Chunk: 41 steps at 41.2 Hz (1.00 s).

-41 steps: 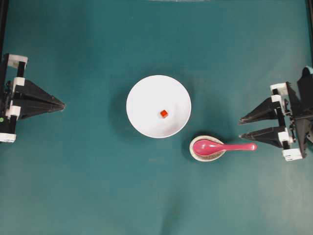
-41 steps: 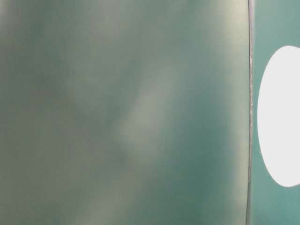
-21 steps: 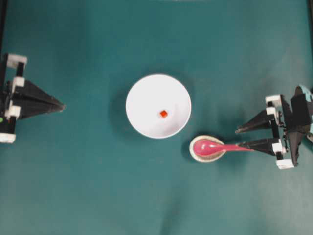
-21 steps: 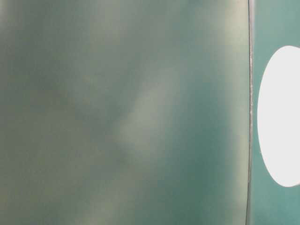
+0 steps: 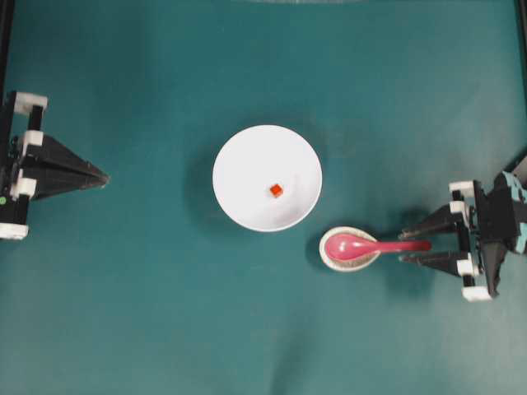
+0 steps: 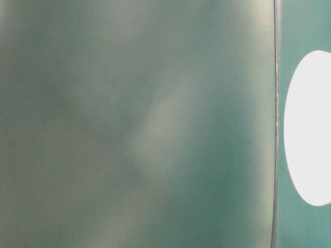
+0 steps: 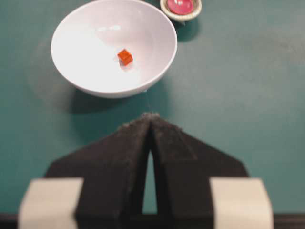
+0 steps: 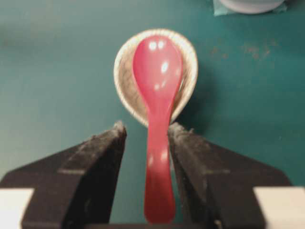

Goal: Grip the spoon and scoop the red block from the bowl with right arm.
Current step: 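Move the right gripper to the pink spoon handle on the rest, then close the right gripper on the pink spoon handle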

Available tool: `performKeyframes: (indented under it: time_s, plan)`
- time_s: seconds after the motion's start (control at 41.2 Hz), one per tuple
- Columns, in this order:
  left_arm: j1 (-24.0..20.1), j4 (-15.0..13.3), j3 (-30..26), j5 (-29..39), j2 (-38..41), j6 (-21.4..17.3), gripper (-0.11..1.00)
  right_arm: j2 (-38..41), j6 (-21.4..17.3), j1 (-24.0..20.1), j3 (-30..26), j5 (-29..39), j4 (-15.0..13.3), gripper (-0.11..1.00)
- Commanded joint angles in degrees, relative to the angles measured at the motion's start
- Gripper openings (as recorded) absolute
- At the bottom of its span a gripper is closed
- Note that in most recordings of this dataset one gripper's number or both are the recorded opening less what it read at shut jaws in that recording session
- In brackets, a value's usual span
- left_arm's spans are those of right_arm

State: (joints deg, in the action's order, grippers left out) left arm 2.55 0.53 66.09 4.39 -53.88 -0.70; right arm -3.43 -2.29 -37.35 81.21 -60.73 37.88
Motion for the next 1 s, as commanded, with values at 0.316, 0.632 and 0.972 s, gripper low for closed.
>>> performKeyframes:
  time_s: [0.316,0.632,0.972]
  plan:
    - [-1.8,0.2,-1.6,0.6,0.4,-0.2,0.0,0.4,-0.1,-0.6,1.5,-1.3,0.6,0.48]
    - [-2.0,0.2,-1.7,0.6,0.4,-0.2,0.0,4.6,-0.4,-1.6,0.2,-2.8,0.5,0.48]
    - [-2.0,0.2,-1.6,0.7,0.4,-0.2,0.0,5.7,-0.4,-1.6,0.3,-4.3,0.6,0.47]
